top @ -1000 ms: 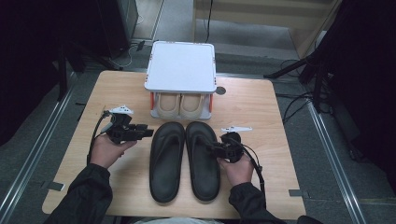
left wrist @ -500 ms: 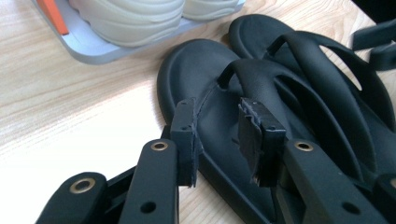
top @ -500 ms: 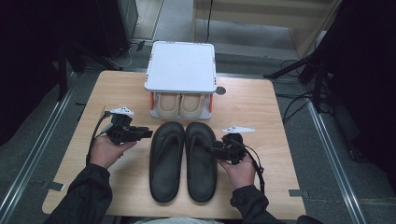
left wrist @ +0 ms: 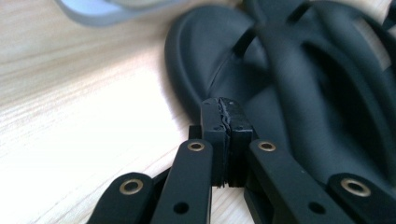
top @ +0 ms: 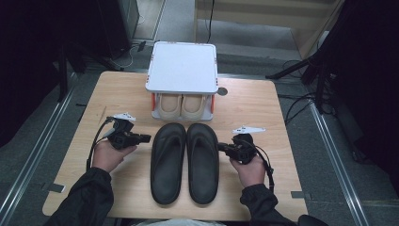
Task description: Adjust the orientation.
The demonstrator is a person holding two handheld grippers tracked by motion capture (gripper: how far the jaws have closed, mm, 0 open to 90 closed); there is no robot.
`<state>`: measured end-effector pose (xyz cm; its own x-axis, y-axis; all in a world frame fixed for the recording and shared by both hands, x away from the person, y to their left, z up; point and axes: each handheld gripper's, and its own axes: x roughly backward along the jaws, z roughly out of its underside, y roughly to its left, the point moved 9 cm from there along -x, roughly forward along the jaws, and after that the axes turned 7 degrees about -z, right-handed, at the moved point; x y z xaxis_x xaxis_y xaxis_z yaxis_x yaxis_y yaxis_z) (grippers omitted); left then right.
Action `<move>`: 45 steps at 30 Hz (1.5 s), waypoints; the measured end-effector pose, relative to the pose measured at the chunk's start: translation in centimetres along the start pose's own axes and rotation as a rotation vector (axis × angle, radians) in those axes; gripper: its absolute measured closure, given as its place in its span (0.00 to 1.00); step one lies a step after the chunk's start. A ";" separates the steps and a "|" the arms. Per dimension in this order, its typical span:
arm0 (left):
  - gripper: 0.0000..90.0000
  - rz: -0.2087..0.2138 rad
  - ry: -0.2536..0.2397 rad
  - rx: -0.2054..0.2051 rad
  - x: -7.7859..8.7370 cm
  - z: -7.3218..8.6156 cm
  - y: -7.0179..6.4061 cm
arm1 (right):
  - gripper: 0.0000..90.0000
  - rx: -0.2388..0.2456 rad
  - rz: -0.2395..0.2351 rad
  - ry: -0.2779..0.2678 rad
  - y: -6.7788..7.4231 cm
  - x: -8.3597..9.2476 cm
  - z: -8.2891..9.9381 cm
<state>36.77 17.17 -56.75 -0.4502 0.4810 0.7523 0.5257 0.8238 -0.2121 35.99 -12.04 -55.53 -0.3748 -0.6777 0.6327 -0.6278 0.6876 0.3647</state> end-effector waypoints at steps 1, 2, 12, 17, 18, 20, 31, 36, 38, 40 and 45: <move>1.00 -0.012 0.003 -0.012 -0.1 0.1 0.0 | 1.00 -0.002 0.003 0.005 -0.2 -0.1 0.1; 1.00 -0.016 0.007 -0.023 -0.3 0.3 -0.1 | 1.00 -0.005 0.006 0.009 -0.4 -0.3 0.2; 1.00 -0.019 0.089 -0.054 -1.2 2.1 -0.7 | 1.00 -0.013 0.039 0.067 -1.8 -1.5 1.4; 1.00 -0.011 0.100 -0.070 -1.4 2.4 -1.3 | 1.00 -0.031 0.036 0.091 -2.1 -2.0 1.6; 1.00 -0.010 0.100 -0.069 -1.4 2.4 -1.3 | 1.00 -0.029 0.035 0.093 -2.1 -2.1 1.7; 1.00 -0.009 0.099 -0.066 -1.4 2.4 -1.4 | 1.00 -0.032 0.041 0.099 -2.2 -2.3 1.8; 1.00 0.014 0.119 -0.083 -1.6 2.5 -2.6 | 1.00 -0.037 0.058 0.084 -2.9 -2.3 1.5; 1.00 0.053 0.103 -0.082 -1.4 2.4 -3.4 | 1.00 -0.040 0.058 0.074 -3.2 -2.4 1.2; 1.00 0.049 0.100 -0.092 -1.3 2.3 -3.6 | 1.00 -0.040 0.058 0.067 -3.4 -2.5 1.1; 1.00 0.052 0.100 -0.085 -1.3 2.3 -3.5 | 1.00 -0.040 0.059 0.064 -3.4 -2.5 1.1; 0.96 0.051 0.082 -0.082 -1.0 2.0 -3.3 | 1.00 -0.040 0.062 0.050 -3.6 -2.4 0.9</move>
<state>34.05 14.53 -58.05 -0.3622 0.4929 0.7912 0.6055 0.7697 -0.2023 38.52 -13.12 -58.93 -0.3772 -0.6204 0.6876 -0.5762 0.7385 0.3501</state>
